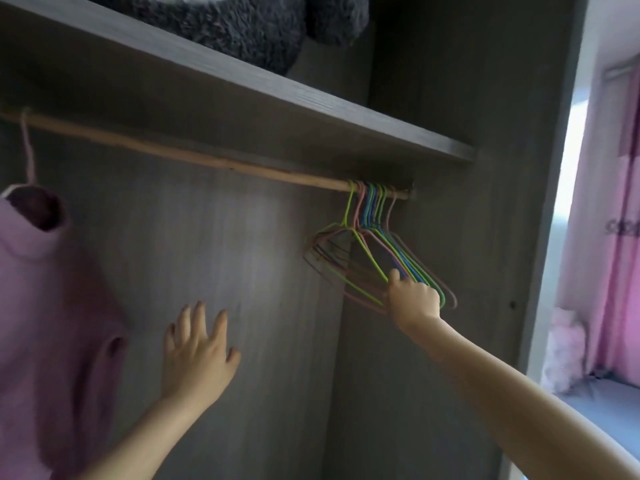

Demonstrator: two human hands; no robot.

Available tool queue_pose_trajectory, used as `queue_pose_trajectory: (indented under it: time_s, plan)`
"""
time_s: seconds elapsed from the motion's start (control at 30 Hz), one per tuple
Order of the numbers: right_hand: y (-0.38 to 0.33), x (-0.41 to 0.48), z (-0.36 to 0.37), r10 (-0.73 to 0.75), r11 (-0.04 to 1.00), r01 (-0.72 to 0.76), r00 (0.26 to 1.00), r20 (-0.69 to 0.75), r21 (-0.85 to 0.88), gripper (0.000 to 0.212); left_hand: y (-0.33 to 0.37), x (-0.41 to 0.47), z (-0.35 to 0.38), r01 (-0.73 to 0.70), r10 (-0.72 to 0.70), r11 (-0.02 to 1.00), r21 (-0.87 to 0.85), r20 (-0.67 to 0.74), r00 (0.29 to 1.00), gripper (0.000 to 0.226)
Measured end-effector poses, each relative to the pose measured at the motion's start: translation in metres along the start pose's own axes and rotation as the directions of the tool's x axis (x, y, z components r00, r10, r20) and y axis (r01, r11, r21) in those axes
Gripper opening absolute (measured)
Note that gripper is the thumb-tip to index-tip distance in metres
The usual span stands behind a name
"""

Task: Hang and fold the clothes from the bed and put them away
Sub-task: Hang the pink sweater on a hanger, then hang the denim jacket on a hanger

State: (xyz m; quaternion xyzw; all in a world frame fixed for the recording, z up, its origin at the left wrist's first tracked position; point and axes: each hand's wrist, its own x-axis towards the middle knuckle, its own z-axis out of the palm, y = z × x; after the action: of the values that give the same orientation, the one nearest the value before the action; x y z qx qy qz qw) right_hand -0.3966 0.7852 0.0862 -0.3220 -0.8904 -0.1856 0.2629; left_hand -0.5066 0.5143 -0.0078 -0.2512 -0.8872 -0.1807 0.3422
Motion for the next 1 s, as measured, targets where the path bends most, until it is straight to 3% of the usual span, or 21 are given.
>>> queue_pose_trajectory:
  time_s: [0.17,0.3,0.4,0.57,0.73,0.83,0.9,1.0]
  plan:
    - [0.004,0.014,0.010,-0.036,0.999,0.037,0.998,0.054,-0.007,0.026,-0.029,-0.008,-0.002,0.148,-0.147,0.989,0.000,-0.044,0.988,0.051]
    - [0.009,0.017,0.004,-0.171,0.981,0.166,0.984,-0.042,-0.102,0.025,-0.054,-0.017,0.000,0.260,-0.262,0.965,-0.042,-0.046,0.964,0.066]
    - [0.010,0.020,-0.008,-0.243,0.967,0.227,0.958,-0.150,-0.114,0.031,-0.061,-0.020,0.007,0.317,-0.320,0.946,-0.066,-0.049,0.946,0.065]
    - [-0.002,0.027,-0.026,-0.125,0.981,0.161,0.953,-0.277,0.109,0.025,-0.051,-0.018,0.011,0.343,-0.344,0.939,-0.042,-0.033,0.938,0.065]
    - [-0.008,0.031,-0.026,-0.084,0.948,0.189,0.925,-0.372,0.256,0.037,-0.035,-0.012,0.008,0.298,-0.306,0.950,-0.093,-0.092,0.947,0.055]
    - [-0.012,0.030,-0.031,-0.141,0.860,0.338,0.878,-0.458,0.383,0.040,-0.026,-0.011,0.012,0.240,-0.252,0.967,-0.087,-0.157,0.955,0.051]
    - [-0.012,0.024,-0.031,-0.174,0.792,0.410,0.861,-0.477,0.452,0.046,-0.025,-0.011,0.015,0.255,-0.270,0.960,-0.116,-0.141,0.953,0.063]
    - [-0.002,0.010,-0.021,-0.067,0.678,0.392,0.875,-0.479,0.621,0.046,-0.024,-0.013,0.024,0.235,-0.247,0.966,-0.111,-0.109,0.963,0.082]
